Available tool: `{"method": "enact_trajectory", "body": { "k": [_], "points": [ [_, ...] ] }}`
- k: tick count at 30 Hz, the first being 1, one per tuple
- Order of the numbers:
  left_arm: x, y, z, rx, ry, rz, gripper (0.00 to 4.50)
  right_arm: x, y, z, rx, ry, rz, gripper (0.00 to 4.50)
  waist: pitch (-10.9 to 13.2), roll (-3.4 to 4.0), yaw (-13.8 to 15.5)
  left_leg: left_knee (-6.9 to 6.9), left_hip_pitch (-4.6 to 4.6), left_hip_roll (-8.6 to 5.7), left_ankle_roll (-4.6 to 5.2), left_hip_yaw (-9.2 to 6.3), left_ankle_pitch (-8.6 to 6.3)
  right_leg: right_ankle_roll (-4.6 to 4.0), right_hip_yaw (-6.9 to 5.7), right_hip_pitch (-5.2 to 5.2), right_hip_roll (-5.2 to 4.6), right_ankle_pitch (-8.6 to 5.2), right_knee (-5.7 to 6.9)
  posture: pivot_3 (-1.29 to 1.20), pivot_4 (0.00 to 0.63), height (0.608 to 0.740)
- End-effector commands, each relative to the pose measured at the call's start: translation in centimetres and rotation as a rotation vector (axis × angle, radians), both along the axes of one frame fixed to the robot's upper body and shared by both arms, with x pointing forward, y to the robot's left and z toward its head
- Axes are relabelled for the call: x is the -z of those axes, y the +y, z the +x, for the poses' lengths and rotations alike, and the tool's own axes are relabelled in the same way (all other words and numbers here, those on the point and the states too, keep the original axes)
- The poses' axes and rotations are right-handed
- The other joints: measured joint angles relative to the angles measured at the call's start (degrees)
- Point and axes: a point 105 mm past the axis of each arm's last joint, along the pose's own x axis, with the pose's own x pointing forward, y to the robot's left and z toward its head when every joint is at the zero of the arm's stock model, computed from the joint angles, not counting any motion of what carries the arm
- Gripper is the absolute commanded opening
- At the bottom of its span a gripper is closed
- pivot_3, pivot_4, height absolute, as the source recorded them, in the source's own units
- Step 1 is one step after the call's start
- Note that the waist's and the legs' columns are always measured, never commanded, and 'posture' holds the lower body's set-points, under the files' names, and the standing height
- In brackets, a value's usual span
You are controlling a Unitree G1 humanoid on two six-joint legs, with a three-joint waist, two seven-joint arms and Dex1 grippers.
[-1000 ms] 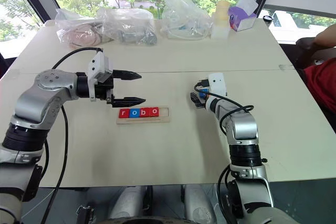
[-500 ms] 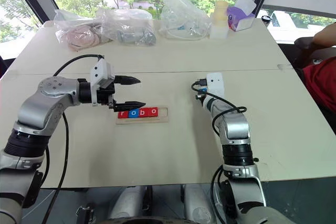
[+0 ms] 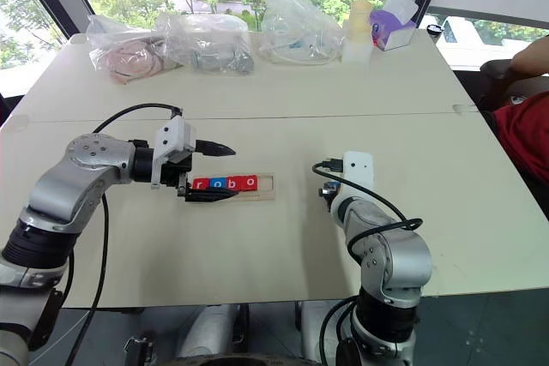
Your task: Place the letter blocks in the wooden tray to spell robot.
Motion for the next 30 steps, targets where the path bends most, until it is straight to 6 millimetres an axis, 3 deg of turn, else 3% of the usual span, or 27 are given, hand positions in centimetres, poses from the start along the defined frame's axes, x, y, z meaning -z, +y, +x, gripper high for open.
{"method": "enact_trajectory", "body": {
  "k": [1, 6, 11, 14, 16, 20, 22, 30],
  "points": [
    [-0.3, -0.5, -0.5, 0.022, -0.012, -0.009, 4.50, 0.2, 0.2, -0.3, 0.004, 0.007, 0.018, 2.23, 0.0, -0.01, 0.0, 0.01, 0.00, 0.00, 0.00, 0.00, 0.00, 0.00, 0.00, 0.02, 0.00, 0.00, 0.00, 0.00, 0.150, 0.735],
    [-0.4, -0.4, -0.3, 0.002, -0.010, -0.020, 4.50, -0.9, 0.1, 0.2, 0.001, -0.032, 0.003, 4.45, 0.0, -0.04, 0.1, 0.05, 0.02, -0.02, 0.00, 0.00, 0.00, 0.01, 0.00, 0.07, -0.03, 0.00, -0.01, 0.00, 0.150, 0.735],
    [-1.9, 0.6, -0.5, -0.032, 0.021, -0.083, 4.50, -6.3, -1.2, 1.9, -0.095, -0.248, -0.077, 4.45, 0.0, -0.02, 0.0, 0.05, 0.01, -0.03, 0.00, 0.02, 0.00, 0.01, 0.00, 0.05, -0.05, 0.00, -0.02, 0.00, 0.150, 0.735],
    [-2.5, 0.9, -1.5, -0.001, 0.056, -0.097, 4.50, -9.2, 0.2, 2.1, -0.399, -0.372, -0.007, 4.45, 0.0, -0.03, -0.1, 0.03, 0.01, -0.02, 0.00, 0.03, 0.00, 0.02, -0.01, 0.04, -0.03, 0.00, -0.04, 0.00, 0.150, 0.735],
    [-2.2, 1.0, -2.5, 0.038, 0.085, -0.066, 4.50, -9.8, 0.1, 1.2, -0.640, -0.423, -0.082, 4.45, 0.0, -0.01, 0.0, -0.06, 0.03, 0.00, 0.01, -0.01, 0.00, 0.02, -0.03, 0.07, 0.01, -0.01, -0.10, 0.00, 0.150, 0.735],
    [-1.4, 1.3, -3.5, 0.099, 0.100, 0.021, 4.50, -7.2, -1.5, -1.2, -1.061, -0.331, -0.168, 4.45, 0.0, 0.01, 0.2, -0.15, 0.05, -0.06, 0.08, 0.01, -0.05, 0.13, -0.12, 0.31, -0.03, -0.10, -0.47, 0.00, 0.150, 0.735],
    [-1.4, 1.4, -4.0, 0.119, 0.109, 0.034, 4.50, -5.0, -3.4, -0.8, -1.172, -0.262, -0.291, 4.45, 0.1, 0.00, 0.1, -0.09, 0.05, -0.05, 0.10, 0.04, -0.06, 0.15, -0.12, 0.43, -0.04, -0.09, -0.70, 0.00, 0.150, 0.735],
    [-1.6, 2.0, -4.3, 0.051, 0.107, 0.014, 4.50, -1.7, -6.1, 2.0, -1.268, -0.270, -0.408, 4.45, 0.1, -0.01, 0.1, 0.07, 0.18, 0.01, 0.09, 0.13, -0.05, 0.11, -0.02, 0.49, 0.00, -0.03, -0.60, 0.00, 0.150, 0.735]
  ]
}}
